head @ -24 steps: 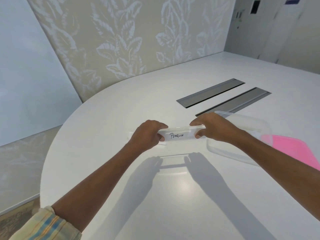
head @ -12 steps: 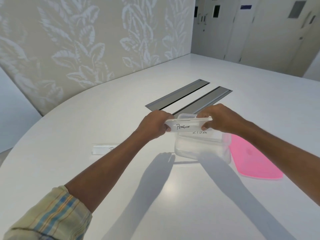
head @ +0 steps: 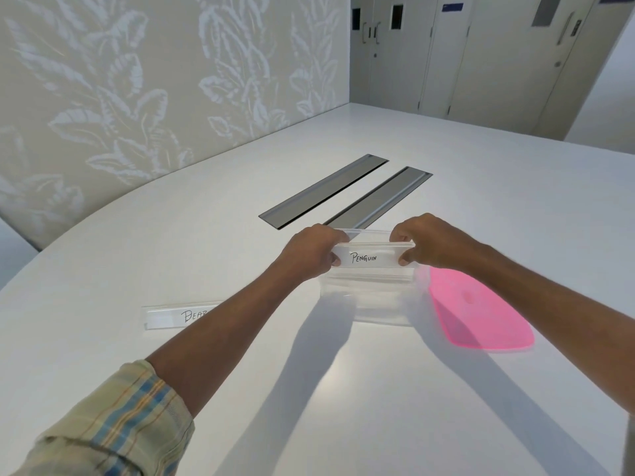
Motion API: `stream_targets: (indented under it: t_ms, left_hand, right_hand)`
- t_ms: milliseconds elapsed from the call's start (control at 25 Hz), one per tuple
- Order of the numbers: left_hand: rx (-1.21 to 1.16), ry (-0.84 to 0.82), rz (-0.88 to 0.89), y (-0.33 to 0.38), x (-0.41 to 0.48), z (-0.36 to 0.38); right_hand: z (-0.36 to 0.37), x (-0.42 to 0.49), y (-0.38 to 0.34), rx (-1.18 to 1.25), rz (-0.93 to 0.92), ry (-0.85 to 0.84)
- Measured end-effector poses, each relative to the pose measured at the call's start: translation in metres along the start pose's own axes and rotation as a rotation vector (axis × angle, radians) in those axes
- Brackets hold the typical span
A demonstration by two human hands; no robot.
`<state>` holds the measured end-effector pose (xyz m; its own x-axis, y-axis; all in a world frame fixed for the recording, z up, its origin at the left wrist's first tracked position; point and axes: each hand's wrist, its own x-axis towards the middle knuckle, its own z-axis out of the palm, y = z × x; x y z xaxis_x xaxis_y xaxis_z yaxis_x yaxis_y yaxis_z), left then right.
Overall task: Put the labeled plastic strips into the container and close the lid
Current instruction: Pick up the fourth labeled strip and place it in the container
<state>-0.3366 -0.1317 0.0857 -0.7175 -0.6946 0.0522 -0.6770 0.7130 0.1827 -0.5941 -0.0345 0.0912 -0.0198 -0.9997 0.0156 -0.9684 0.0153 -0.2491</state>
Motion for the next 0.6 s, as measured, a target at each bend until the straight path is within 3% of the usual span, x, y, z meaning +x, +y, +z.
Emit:
stream_targets:
  t_ms: [600]
  left_hand:
    - [0.152, -0.196, 0.111, -0.003, 0.036, 0.041]
  right_hand:
    - [0.033, 0.018, 0.008, -0.150, 0.002, -0.254]
